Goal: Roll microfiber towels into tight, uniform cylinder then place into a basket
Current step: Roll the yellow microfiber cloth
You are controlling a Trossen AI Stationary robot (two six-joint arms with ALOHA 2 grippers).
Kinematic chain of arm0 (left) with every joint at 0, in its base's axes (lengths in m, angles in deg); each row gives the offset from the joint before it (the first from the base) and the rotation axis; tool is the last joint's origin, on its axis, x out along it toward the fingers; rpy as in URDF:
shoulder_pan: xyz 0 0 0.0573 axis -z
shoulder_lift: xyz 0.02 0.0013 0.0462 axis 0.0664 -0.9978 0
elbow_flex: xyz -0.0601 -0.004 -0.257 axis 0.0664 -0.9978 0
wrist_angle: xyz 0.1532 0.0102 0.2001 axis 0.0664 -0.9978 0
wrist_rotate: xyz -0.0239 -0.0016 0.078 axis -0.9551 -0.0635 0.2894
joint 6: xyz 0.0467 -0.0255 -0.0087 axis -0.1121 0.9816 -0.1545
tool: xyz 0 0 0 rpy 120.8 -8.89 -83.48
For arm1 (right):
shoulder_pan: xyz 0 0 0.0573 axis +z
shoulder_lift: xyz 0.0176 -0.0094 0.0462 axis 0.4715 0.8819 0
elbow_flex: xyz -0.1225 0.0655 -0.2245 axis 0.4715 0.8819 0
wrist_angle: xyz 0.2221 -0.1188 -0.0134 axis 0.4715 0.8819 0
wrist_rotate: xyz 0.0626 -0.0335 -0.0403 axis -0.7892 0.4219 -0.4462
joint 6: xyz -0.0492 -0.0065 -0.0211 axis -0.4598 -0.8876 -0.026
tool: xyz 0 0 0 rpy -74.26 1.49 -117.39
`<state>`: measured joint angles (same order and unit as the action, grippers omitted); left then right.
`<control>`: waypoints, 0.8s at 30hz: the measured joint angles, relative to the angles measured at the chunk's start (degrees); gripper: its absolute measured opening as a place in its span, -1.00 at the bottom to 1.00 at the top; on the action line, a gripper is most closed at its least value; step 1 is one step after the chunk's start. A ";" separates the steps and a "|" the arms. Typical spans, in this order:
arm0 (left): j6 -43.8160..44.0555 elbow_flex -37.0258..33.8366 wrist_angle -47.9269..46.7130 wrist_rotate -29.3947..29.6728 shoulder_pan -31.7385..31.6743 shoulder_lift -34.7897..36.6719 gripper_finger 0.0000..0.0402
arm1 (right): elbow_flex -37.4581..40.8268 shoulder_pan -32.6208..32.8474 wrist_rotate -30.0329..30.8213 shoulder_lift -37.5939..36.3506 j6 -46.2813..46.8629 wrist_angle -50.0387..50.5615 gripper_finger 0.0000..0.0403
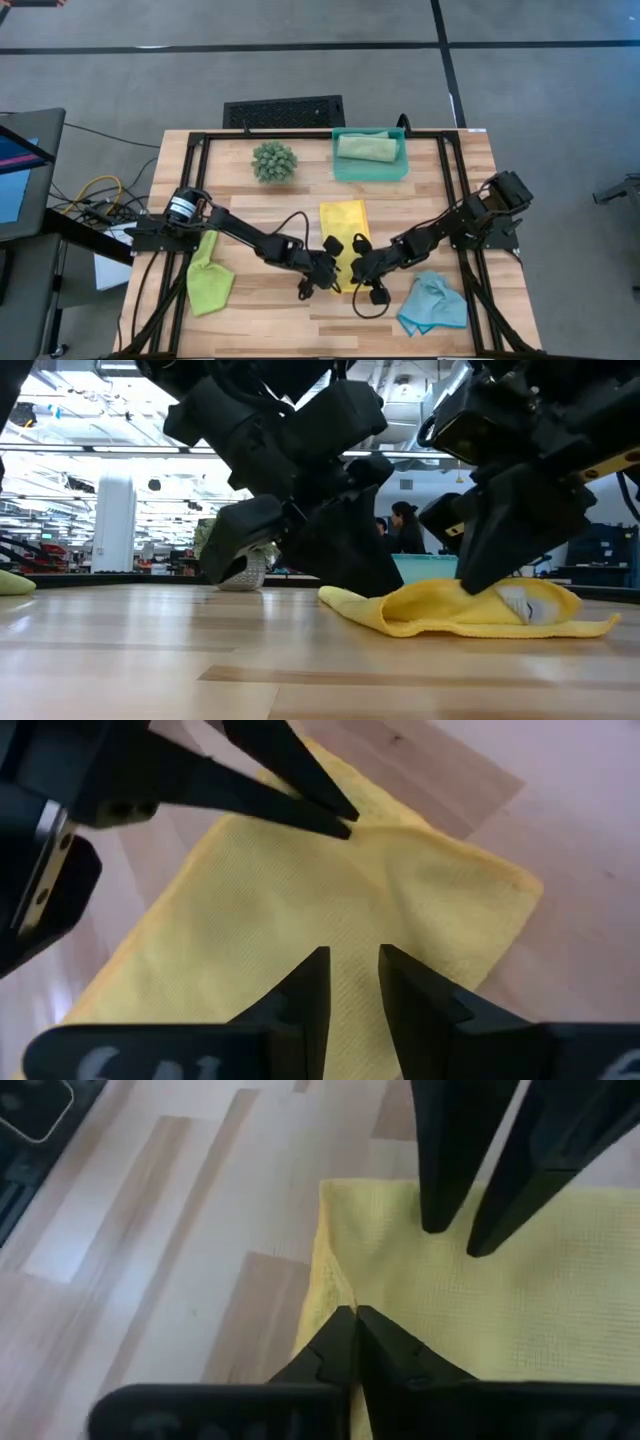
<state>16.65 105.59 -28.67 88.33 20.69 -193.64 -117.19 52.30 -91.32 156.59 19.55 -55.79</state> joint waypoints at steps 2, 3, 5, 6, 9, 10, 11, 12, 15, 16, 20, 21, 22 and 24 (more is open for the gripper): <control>0.39 0.00 0.00 -0.02 0.02 0.00 -0.60 | 0.00 0.64 -0.07 0.00 -0.11 -0.09 -0.65; 0.65 0.00 0.02 -0.04 0.02 0.00 -0.60 | 0.00 0.94 -0.09 0.00 -0.24 -0.08 -0.59; 1.12 0.00 0.07 -0.04 0.00 0.00 -0.60 | 0.00 1.29 -0.13 0.00 -1.39 -0.11 -0.45; 1.65 0.00 0.12 -0.04 0.00 0.00 -0.60 | 0.00 1.32 -0.11 0.00 -2.14 -0.13 -0.38; 3.67 0.80 -0.44 -0.02 -0.04 0.00 -0.60 | -0.02 1.31 0.02 0.00 -5.99 -0.19 -0.18; 4.22 1.35 -0.85 -0.04 -0.02 0.00 -0.60 | -0.02 1.40 0.09 0.00 -7.43 -0.19 -0.13; 4.67 1.99 -1.44 -0.04 -0.02 0.00 -0.60 | -0.02 1.60 0.38 0.00 -8.62 -0.19 -0.08; 5.06 2.73 -2.33 -0.04 0.02 0.02 -0.60 | -0.04 1.75 0.92 0.27 -9.17 -0.29 -0.04; 6.86 4.59 -5.36 -0.06 0.02 0.04 -0.58 | -0.10 1.95 2.92 1.69 -10.45 0.12 0.02; 7.41 5.10 -6.07 -0.18 0.03 0.04 -0.55 | -0.09 2.00 3.13 2.23 -10.79 -0.34 0.03; 8.40 5.90 -6.42 -1.47 0.05 0.09 -0.39 | -0.26 1.65 3.74 4.70 -12.13 -1.56 -0.04; 8.44 5.90 -6.35 -1.94 0.06 0.09 -0.33 | -0.35 1.57 4.09 5.16 -12.12 -1.84 -0.08; 8.48 5.90 -6.28 -2.68 0.04 0.09 -0.27 | -0.42 1.49 4.40 5.55 -12.14 -1.85 -0.12; 8.54 5.90 -6.06 -4.96 0.06 0.09 -0.16 | -0.39 1.09 4.39 5.64 -12.16 -1.48 -0.22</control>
<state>25.19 111.49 -34.73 83.37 20.75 -193.56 -117.59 53.38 -86.93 162.23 7.39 -57.27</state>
